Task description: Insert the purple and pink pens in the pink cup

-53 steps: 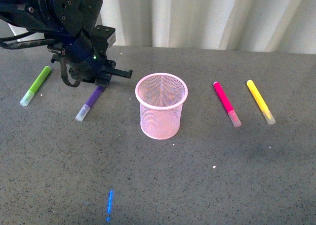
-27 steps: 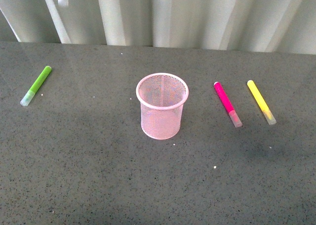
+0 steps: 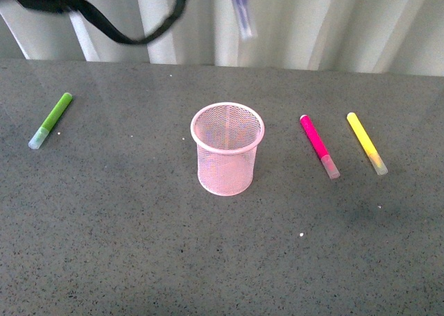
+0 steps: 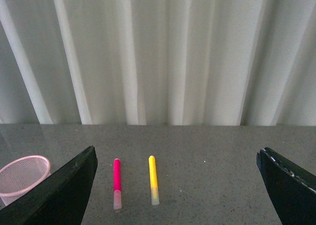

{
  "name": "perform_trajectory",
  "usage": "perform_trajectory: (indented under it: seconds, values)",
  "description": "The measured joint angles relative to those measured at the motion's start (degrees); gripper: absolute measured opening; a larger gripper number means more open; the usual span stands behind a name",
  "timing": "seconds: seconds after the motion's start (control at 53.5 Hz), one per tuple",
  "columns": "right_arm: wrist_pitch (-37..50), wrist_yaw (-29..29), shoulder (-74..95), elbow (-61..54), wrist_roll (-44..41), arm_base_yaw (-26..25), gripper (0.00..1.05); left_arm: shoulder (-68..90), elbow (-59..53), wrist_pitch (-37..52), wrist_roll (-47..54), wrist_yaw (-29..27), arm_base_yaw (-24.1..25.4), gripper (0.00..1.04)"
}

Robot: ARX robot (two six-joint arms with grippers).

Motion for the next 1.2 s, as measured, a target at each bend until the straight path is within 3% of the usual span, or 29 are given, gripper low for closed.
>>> perform_trajectory:
  seconds: [0.15, 0.411, 0.729, 1.103, 1.197]
  values:
    - [0.0, 0.0, 0.0, 0.0, 0.0, 0.0, 0.98, 6.2, -1.9, 7.7, -3.7, -2.9, -2.5, 0.13]
    - [0.0, 0.0, 0.0, 0.0, 0.0, 0.0, 0.98, 15.4, -2.2, 16.0, -5.9, -1.7, -2.3, 0.13]
    - [0.0, 0.0, 0.0, 0.0, 0.0, 0.0, 0.98, 23.2, 0.1, 17.1, -6.7, -0.9, 1.8, 0.13]
    - [0.0, 0.0, 0.0, 0.0, 0.0, 0.0, 0.98, 24.9, 0.8, 17.6, -6.7, -0.3, 2.4, 0.13]
    - [0.0, 0.0, 0.0, 0.0, 0.0, 0.0, 0.98, 24.9, 0.8, 17.6, -6.4, 0.4, 2.4, 0.35]
